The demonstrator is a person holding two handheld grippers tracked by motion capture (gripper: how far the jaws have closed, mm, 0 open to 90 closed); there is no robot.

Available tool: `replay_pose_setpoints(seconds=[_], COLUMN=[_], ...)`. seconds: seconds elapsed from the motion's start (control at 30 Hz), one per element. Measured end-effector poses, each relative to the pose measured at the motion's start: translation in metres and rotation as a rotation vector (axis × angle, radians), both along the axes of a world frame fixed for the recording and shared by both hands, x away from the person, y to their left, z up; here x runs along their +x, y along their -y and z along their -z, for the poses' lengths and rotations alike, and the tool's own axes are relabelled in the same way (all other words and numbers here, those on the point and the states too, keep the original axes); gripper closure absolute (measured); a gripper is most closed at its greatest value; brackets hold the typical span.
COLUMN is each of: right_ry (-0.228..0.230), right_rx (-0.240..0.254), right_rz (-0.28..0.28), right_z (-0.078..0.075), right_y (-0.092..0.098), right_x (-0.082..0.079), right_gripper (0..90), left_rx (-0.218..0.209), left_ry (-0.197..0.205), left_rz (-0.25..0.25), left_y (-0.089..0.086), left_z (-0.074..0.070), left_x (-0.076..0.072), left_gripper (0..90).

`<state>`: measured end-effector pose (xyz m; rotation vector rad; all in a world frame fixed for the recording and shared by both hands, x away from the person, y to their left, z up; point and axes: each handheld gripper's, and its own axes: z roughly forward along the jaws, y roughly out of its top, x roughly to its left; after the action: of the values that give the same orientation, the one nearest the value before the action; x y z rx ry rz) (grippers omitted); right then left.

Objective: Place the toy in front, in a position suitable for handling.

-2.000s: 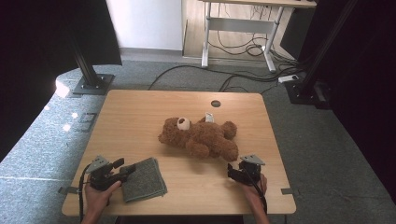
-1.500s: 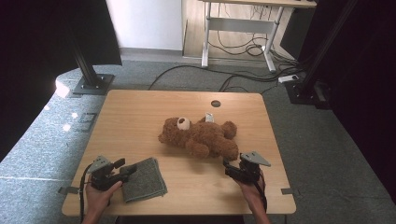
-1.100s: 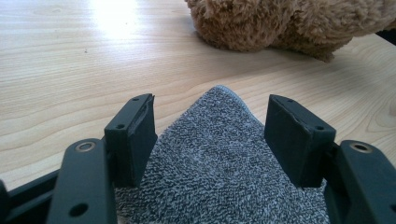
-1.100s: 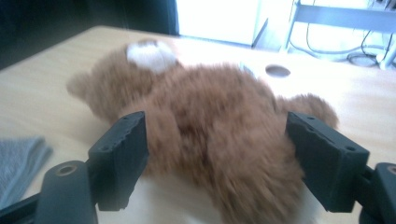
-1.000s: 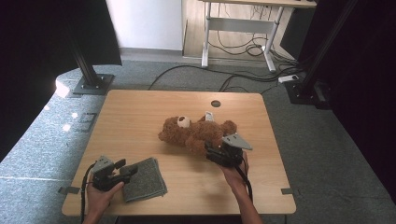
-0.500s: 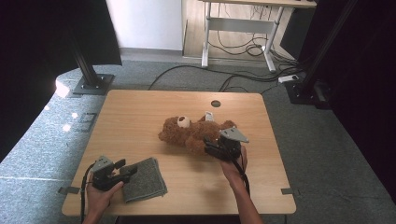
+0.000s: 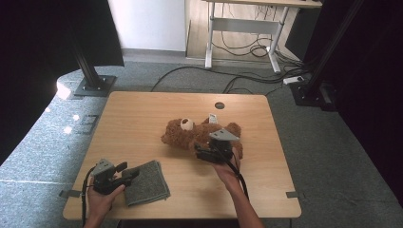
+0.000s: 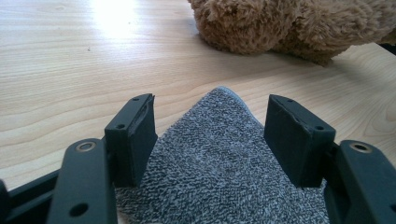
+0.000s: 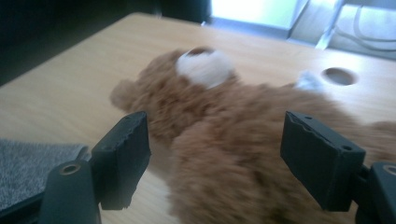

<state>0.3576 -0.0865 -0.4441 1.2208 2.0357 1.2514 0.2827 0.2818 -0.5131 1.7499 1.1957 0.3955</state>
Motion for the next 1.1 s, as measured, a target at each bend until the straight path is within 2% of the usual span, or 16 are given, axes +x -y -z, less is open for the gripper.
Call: replay_pose_setpoints(seconds=[0.13,0.27,0.3,0.33,0.43,0.5,0.53,0.6,0.63,0.73,0.83,0.97,1.1], right_ry=[-0.051,-0.099,-0.111,-0.116,-0.117,-0.117,-0.126,-0.123,-0.124,-0.143,-0.172,-0.191,-0.184], right_rx=[-0.033,-0.080,-0.090,-0.101,-0.109,-0.146,-0.194,-0.218,-0.207,-0.156,-0.074,-0.042,-0.033], right_rz=[-0.028,-0.020,-0.016,-0.015,-0.011,-0.015,-0.030,-0.031,-0.026,-0.057,-0.109,-0.148,-0.162], right_z=[0.017,0.035,0.040,0.048,0.053,0.058,0.065,0.071,0.073,0.076,0.076,0.081,0.084], right_y=[-0.022,-0.031,-0.032,-0.031,-0.030,-0.032,-0.034,-0.036,-0.035,-0.028,-0.016,-0.004,0.003], right_x=[0.013,0.024,0.026,0.028,0.027,0.026,0.025,0.025,0.024,0.026,0.023,0.009,-0.008], right_gripper=[25.7,28.9,32.0,37.8,43.0,47.4,49.6,56.1,60.3,68.6,70.2,70.0,69.1], left_rx=[-0.003,0.003,0.004,0.005,0.007,0.008,0.009,0.009,0.009,0.008,0.005,-0.003,-0.024], left_ry=[-0.006,-0.009,-0.009,-0.010,-0.009,-0.009,-0.009,-0.010,-0.009,-0.009,-0.010,-0.018,-0.021], left_rz=[-0.008,-0.013,-0.013,-0.013,-0.013,-0.011,-0.010,-0.009,-0.009,-0.013,-0.011,-0.007,-0.006], left_y=[-0.003,-0.005,-0.005,-0.005,-0.004,-0.003,-0.003,-0.003,-0.003,-0.004,-0.005,-0.004,-0.004], left_z=[0.001,0.002,0.002,0.002,0.003,0.003,0.003,0.003,0.003,0.003,0.003,0.004,0.003], left_x=[0.002,0.002,0.002,0.003,0.002,0.002,0.001,0.001,0.002,0.002,0.002,0.005,0.005], left_gripper=[33.7,33.7,33.7,33.7,33.7,33.7,33.7,33.7,33.7,33.7,33.8,33.9,33.9])
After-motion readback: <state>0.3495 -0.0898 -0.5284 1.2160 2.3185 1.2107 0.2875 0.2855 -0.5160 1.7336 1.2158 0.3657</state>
